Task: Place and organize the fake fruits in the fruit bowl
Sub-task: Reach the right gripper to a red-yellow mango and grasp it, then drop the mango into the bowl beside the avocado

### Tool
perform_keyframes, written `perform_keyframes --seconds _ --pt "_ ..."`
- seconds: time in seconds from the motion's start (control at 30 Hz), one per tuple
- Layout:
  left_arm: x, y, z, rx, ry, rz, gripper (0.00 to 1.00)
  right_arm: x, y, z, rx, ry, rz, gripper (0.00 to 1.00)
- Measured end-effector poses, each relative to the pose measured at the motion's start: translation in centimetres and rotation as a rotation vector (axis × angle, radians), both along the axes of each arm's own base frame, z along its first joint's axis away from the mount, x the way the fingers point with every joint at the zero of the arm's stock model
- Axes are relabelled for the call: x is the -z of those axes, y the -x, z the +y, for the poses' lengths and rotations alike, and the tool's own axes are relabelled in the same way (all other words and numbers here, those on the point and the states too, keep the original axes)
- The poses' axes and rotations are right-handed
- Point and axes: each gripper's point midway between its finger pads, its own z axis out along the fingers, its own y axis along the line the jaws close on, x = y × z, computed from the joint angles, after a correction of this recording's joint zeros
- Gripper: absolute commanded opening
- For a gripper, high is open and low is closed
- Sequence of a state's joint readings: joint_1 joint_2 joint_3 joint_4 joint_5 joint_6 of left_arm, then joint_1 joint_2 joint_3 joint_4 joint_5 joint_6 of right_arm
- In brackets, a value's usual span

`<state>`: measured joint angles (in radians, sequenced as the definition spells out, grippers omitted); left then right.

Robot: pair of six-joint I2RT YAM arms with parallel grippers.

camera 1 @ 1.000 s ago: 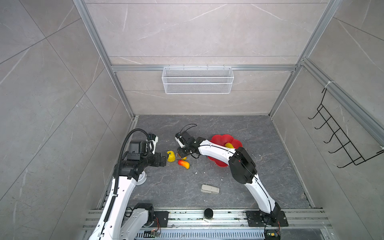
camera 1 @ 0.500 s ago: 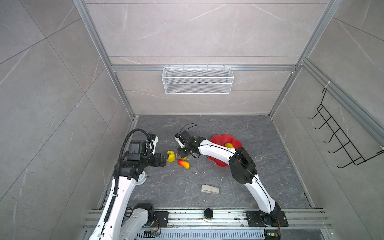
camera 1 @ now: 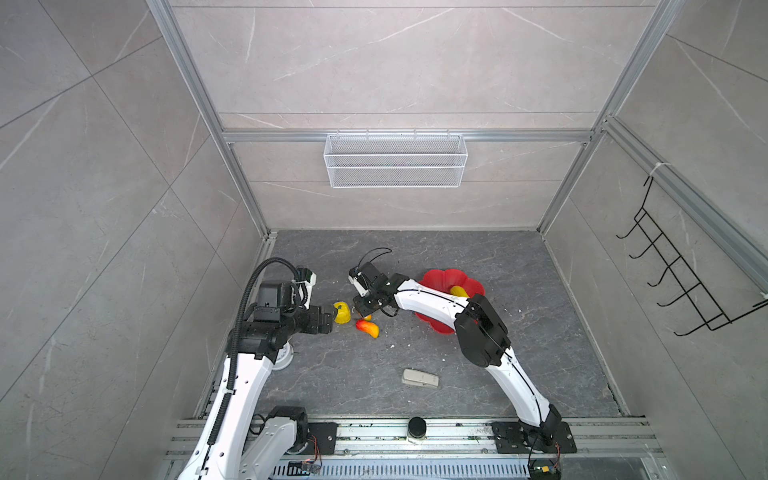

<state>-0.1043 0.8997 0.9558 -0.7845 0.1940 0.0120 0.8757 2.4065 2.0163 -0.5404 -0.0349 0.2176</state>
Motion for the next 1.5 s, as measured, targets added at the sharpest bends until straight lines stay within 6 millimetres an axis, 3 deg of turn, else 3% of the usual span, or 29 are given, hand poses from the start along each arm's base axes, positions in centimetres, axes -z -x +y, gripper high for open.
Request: perform_keyframes --seconds 0.13,0.23,0.33,0.5,0.6,0.7,0.83,0.93,1.03,1.1,1.23,1.5 --pt "0.0 0.0 0.0 0.000 0.000 0.001 1.00 0.2 0.1 0.0 -0.002 0.003 0.007 0.39" --pt "0.0 0.0 0.0 0.000 0.000 0.001 1.00 -0.1 0.0 0.2 -0.002 -0.004 0.007 0.28" --pt "0.0 0.0 0.0 0.000 0.000 0.000 1.00 -0.2 0.0 0.2 0.000 -0.003 0.008 0.24" --pt "-0.1 0.1 0.0 0.000 0.000 -0.004 1.00 -0.2 0.1 -1.1 0.014 0.015 0.011 0.20" --pt "-0.1 0.1 0.0 0.000 0.001 -0.005 1.00 -1.9 0.2 -3.8 0.042 0.020 0.006 0.20" --pt "-0.1 0.1 0.0 0.000 0.001 -0.005 1.00 -5.9 -0.5 -7.7 0.100 -0.007 -0.040 0.20" --pt "-0.1 0.1 0.0 0.000 0.001 -0.005 1.00 -11.7 -1.8 -14.4 0.214 -0.054 -0.141 0.20" --pt "-0.1 0.1 0.0 0.001 0.001 -0.005 1.00 -13.5 -2.3 -19.2 0.304 -0.054 -0.193 0.20" --pt "-0.1 0.1 0.0 0.002 0.003 -0.004 1.00 -11.7 -1.8 -22.4 0.360 -0.004 -0.179 0.20" --pt "-0.1 0.1 -0.1 0.005 0.006 -0.002 1.00 -9.7 -1.2 -23.2 0.365 0.036 -0.147 0.20" --pt "0.3 0.0 -0.3 0.013 0.013 0.014 1.00 -6.4 -0.6 -23.5 0.367 0.091 -0.094 0.20" --pt "0.1 0.0 -0.3 0.013 0.014 0.008 1.00 -2.5 -1.1 -23.9 0.403 0.163 -0.046 0.21"
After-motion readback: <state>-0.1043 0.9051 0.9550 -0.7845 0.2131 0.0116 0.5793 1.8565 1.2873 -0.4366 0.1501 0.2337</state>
